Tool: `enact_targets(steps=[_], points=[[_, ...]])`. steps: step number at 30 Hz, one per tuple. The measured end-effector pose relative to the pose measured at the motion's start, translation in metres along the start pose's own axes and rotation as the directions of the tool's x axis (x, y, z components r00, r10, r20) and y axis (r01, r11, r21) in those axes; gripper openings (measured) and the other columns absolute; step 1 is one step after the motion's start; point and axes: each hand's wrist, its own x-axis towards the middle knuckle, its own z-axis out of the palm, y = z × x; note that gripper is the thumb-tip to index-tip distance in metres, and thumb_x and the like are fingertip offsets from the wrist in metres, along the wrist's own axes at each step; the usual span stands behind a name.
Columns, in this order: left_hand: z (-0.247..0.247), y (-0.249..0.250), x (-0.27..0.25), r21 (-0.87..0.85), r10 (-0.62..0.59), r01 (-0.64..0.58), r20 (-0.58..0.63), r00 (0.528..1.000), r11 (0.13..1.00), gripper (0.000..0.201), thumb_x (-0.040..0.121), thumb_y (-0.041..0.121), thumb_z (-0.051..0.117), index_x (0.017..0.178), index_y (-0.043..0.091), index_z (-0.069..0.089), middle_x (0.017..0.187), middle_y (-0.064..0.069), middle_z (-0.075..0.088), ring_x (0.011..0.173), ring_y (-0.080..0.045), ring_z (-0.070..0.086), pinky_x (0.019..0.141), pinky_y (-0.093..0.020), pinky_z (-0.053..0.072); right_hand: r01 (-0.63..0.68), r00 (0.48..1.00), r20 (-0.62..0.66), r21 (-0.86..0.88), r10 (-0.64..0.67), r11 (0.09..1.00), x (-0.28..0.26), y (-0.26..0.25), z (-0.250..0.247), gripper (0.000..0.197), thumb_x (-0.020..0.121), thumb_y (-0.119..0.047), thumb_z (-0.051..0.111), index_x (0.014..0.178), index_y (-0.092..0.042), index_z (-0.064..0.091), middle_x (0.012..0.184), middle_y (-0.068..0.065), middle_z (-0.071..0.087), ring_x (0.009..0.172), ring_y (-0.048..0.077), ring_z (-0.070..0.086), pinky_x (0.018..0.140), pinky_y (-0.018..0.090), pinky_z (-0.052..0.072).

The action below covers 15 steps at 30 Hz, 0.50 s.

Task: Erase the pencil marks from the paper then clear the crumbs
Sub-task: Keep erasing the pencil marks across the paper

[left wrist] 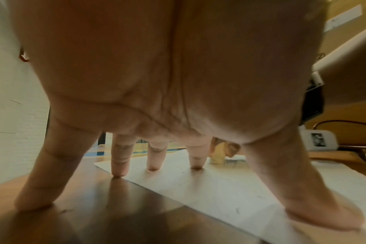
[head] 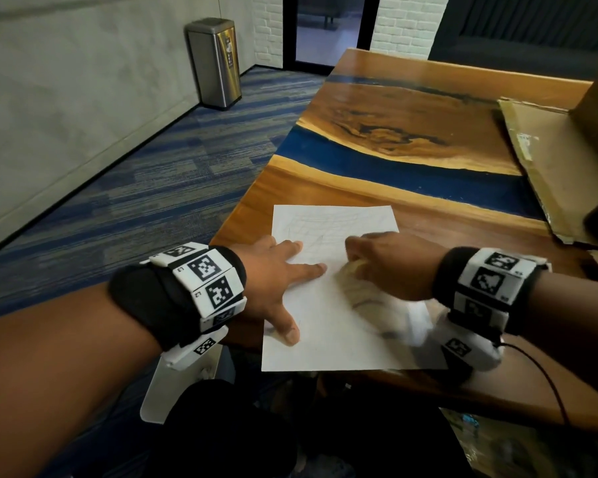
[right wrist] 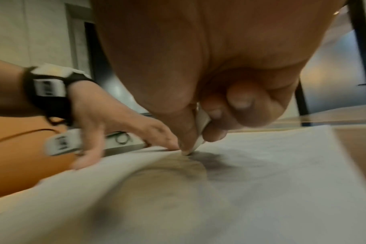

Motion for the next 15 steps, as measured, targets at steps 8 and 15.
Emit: enact_targets(steps=[8,15], points=[[-0.004,0.002,0.002,0.042,-0.016,0.015,0.030,0.999,0.999,0.118,0.071,0.080,0.069,0.156,0.054,-0.010,0.170,0.002,-0.012,0.154,-0.034,0.003,0.118,-0.057,0.024,0.034,0.998,0.059,0.056,-0.038,0.998,-0.008,0.003,0.004,0.014,0.101,-0.033,0.049,0.113,-0.025,0.050,0.109,0.001,0.061,0.092,0.022,0.058,0.080,0.037,0.052],[0.001,0.017,0.006,-0.064,-0.068,0.065,-0.040,0.997,0.996,0.114,0.063,0.094,0.058,0.152,0.059,-0.002,0.164,-0.002,0.009,0.151,-0.034,0.013,0.114,-0.058,0.035,-0.030,0.999,0.033,0.035,0.029,0.999,-0.003,0.003,0.007,0.011,0.100,-0.029,0.050,0.110,-0.024,0.048,0.105,0.004,0.064,0.089,0.024,0.059,0.078,0.040,0.055]])
